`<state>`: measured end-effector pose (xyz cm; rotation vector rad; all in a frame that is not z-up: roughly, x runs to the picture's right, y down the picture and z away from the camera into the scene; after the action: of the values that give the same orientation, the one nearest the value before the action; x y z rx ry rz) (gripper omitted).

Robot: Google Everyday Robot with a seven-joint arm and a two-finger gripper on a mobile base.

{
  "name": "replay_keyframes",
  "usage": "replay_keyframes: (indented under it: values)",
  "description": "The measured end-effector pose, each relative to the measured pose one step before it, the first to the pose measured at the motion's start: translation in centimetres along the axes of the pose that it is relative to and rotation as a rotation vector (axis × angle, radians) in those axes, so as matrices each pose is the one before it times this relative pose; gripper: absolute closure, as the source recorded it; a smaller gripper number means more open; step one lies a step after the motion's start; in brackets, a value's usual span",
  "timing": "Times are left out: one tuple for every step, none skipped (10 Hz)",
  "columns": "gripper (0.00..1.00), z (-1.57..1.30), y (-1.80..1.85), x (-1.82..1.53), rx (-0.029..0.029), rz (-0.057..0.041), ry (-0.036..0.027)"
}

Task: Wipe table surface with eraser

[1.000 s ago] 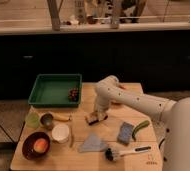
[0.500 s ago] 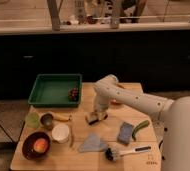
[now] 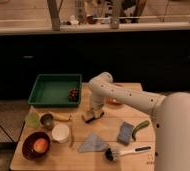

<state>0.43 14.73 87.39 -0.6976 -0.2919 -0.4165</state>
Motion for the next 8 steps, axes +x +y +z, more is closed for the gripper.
replay_keyframes:
  values:
    - [1.00,0.150,-0.743,-1.389,-0.00645,-0.03548,0.00367]
    - [1.00,0.419,-0.345,-1.722,-0.01832,-0.04807,0.00274]
    - [1.00,0.434,0.343,-0.994,-0.01404,-0.02318,-0.00087]
    - [1.00,0.402,0.595,-0.568,-0.01142,-0.00795,-0.00172]
    - [1.00,0.204,0.880,-0.203,-0.00755,-0.00018,-0.00095]
    - [1.00,0.092,0.964,0.150,-0.00266,0.00433,-0.00027]
    - [1.00,-0.095,1.251,0.572,-0.00468,0.00967,0.00388]
    - [1.00,-0.306,1.663,1.253,0.00364,0.02136,0.00467]
